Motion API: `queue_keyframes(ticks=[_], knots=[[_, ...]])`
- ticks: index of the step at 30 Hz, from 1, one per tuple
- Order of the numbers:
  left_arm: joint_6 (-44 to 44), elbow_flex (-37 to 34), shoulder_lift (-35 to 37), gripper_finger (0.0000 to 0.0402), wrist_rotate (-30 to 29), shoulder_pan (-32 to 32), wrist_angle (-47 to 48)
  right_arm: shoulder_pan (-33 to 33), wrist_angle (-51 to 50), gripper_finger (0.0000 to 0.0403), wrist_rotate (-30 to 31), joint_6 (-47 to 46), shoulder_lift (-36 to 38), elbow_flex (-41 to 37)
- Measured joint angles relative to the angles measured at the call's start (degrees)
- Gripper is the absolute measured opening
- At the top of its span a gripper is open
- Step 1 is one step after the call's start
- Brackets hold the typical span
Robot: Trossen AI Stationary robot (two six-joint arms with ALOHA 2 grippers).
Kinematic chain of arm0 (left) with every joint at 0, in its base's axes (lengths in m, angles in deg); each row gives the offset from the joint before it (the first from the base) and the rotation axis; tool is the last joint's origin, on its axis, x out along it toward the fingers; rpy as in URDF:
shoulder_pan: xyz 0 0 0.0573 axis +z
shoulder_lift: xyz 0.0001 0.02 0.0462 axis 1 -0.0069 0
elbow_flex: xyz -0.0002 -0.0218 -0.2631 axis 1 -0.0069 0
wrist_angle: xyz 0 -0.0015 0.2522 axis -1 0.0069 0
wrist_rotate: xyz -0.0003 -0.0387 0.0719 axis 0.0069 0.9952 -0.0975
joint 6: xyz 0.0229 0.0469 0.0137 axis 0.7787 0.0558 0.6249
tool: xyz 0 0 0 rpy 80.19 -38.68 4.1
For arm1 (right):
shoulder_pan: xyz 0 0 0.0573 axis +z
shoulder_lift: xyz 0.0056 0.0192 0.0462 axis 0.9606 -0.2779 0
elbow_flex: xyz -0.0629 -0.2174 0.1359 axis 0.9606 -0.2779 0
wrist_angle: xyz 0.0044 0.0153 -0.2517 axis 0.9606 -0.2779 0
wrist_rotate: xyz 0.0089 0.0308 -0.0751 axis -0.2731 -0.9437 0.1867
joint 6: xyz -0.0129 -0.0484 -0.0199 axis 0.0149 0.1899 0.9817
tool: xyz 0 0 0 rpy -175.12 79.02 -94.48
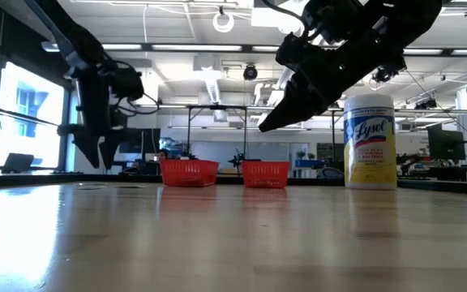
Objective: Pick & Place First Aid Supplies
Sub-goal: Put the ointment pack into the right red bin
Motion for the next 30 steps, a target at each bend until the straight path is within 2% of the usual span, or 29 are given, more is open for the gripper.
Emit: queue_keyframes(ticks=[6, 10, 19, 30], knots=[[-1.8, 0.0, -5.7, 0.015, 0.8, 3.1, -1.8, 0.0, 0.0, 0.0003, 0.0, 0.0, 0.0, 0.0], [-3.0, 0.1, -7.9, 0.015, -3.6, 1.8, -3.2, 0.0, 0.0, 0.0002, 0.0, 0.0, 0.0, 0.0], [-3.0, -0.5, -8.4, 0.0149, -1.1, 1.2, -5.6, 0.0, -0.1, 0.0003, 0.0, 0.0, 0.0, 0.0], [-9.0, -5.9, -8.1, 0.0149, -7.2, -4.3, -13.3, 0.0, -0.2, 0.0003, 0.0, 0.0, 0.0, 0.0]])
